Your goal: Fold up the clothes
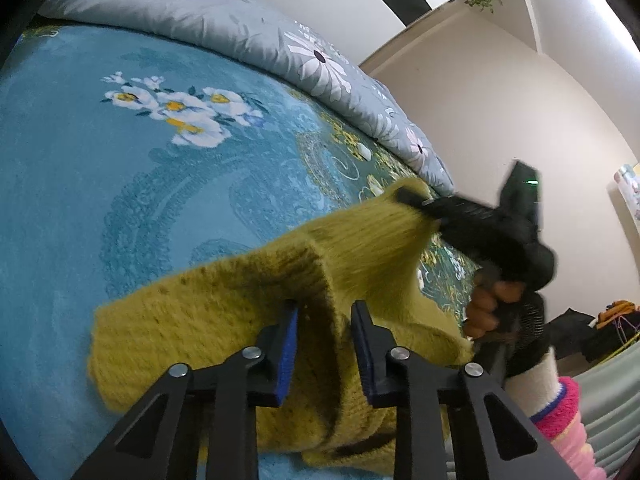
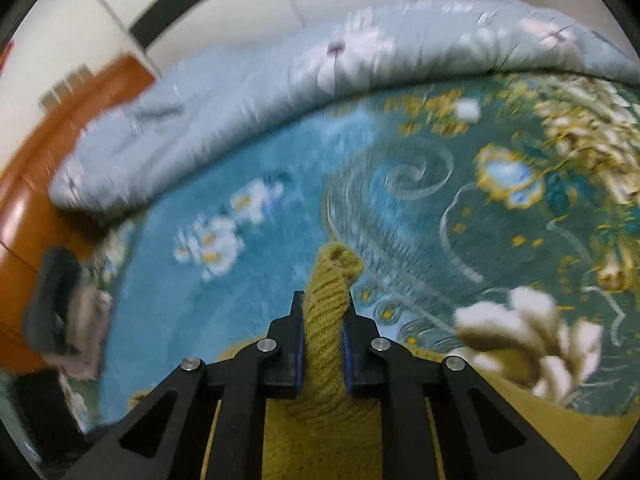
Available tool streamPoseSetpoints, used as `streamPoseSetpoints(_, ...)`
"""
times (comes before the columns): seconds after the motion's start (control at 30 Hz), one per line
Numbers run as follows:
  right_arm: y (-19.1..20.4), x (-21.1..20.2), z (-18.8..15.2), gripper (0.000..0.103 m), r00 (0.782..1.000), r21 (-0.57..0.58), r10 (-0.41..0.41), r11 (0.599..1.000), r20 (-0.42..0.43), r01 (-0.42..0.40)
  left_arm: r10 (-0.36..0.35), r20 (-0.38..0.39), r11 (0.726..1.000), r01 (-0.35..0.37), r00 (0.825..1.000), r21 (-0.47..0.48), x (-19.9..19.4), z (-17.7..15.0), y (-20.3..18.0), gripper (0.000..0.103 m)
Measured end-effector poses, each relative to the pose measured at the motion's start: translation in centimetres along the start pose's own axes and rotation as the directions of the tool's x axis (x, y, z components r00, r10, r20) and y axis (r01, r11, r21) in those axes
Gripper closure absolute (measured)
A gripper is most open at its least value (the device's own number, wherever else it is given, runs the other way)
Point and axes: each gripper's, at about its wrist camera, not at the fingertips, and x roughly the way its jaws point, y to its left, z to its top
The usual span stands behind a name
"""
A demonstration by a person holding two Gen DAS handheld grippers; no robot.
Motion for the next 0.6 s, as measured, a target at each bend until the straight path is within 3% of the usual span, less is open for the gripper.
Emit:
streamPoseSetpoints(0.2,-1.3,-8.6,1.6,0.089,0.975,0.043,-0.034,0.999,0.219,0.026,-0.026,-0.029,0.999,0.028,0.999,0.046,1.2,-0.1,-1.9,0.079)
streamPoseSetpoints(0.37,-3.5,-15.6,2.1,0.089,0.93,0.086,-0.075,0.995,0.36,0.047,-0.03,-0.068,0.994,0.037,0.997,0.105,4.2,0.1,-3.2,0.079)
streamPoseSetpoints(0.5,-5.6,-19.4,1.7,0.089,0.897,0.137,-0.156,0.985,0.415,0.108,0.001,-0.104,0.993,0.011,0.995,0.119,6.9,0.3,-3.3,0.079)
streamPoseSetpoints(0.6,-7.9,-22.1,1.1,0.089,0.854,0.194,-0.242,0.966,0.461,0.169,0.022,-0.104,0.995,-0.012,0.994,0.099,7.4,0.3,-2.4,0.08)
